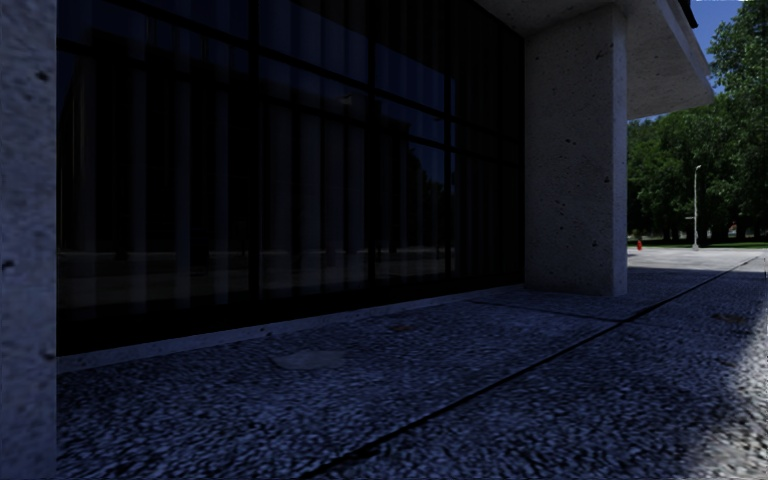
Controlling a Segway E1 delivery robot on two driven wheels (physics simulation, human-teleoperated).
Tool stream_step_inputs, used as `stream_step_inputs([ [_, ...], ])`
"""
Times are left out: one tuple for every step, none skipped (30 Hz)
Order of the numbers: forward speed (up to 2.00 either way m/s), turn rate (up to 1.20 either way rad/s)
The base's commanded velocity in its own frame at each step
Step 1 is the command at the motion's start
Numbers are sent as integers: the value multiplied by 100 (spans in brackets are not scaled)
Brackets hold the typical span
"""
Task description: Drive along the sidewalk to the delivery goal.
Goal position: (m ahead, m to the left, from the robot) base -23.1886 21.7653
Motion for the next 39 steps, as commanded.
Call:
stream_step_inputs([
  [133, -37],
  [133, -39],
  [131, -41],
  [131, -41],
  [129, -55],
  [128, -67],
  [127, -70],
  [127, -71],
  [127, -71],
  [127, -71],
  [127, -71],
  [127, -71],
  [127, -71],
  [127, -71],
  [127, -71],
  [127, -71],
  [127, -71],
  [127, -71],
  [127, -71],
  [127, -71],
  [127, -71],
  [127, -71],
  [127, -71],
  [127, -71],
  [127, -71],
  [127, -71],
  [127, -71],
  [127, -71],
  [128, -71],
  [129, -71],
  [129, -71],
  [129, -71],
  [129, -71],
  [129, -71],
  [129, -71],
  [130, -71],
  [130, -71],
  [131, -71],
  [132, -71],
])
